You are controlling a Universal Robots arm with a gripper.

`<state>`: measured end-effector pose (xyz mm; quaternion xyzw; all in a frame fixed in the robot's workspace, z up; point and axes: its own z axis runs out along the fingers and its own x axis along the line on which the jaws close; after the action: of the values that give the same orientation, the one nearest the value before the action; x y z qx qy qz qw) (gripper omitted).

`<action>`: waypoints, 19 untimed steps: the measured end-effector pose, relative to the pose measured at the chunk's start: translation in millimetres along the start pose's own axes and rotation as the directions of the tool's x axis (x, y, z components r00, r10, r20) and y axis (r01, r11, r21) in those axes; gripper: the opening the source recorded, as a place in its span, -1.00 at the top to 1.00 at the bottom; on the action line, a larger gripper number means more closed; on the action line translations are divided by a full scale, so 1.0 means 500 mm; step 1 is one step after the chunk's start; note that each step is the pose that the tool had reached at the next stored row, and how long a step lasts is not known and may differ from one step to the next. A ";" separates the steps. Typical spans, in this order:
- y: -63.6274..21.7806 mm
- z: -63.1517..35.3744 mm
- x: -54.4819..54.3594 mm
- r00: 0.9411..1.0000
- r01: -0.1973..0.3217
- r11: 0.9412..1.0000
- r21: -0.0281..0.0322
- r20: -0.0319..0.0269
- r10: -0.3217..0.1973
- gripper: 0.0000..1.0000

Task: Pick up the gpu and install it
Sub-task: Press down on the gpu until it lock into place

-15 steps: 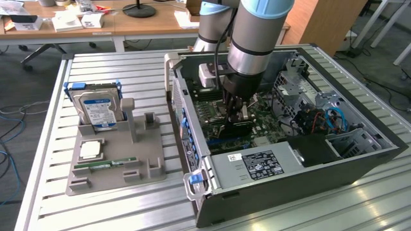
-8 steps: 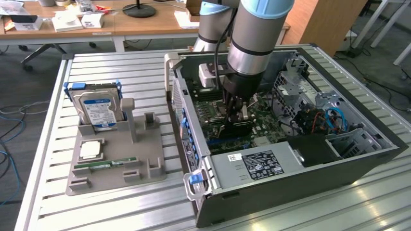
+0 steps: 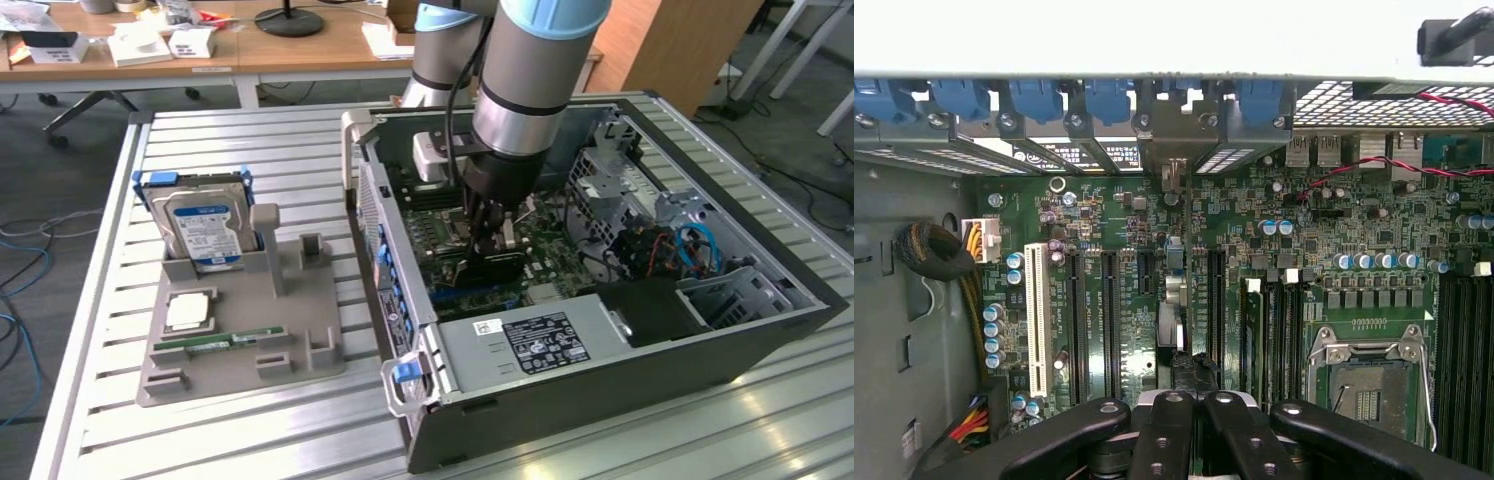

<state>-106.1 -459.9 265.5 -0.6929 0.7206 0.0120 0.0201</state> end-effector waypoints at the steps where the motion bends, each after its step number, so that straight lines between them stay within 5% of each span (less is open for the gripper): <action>1: 0.000 0.000 0.000 1.000 0.000 1.000 0.000 0.000 0.000 0.79; 19: 0.000 0.002 0.000 1.000 0.000 1.000 0.000 0.000 0.000 0.79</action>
<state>-106.2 -459.9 264.3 -0.6930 0.7206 0.0120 0.0201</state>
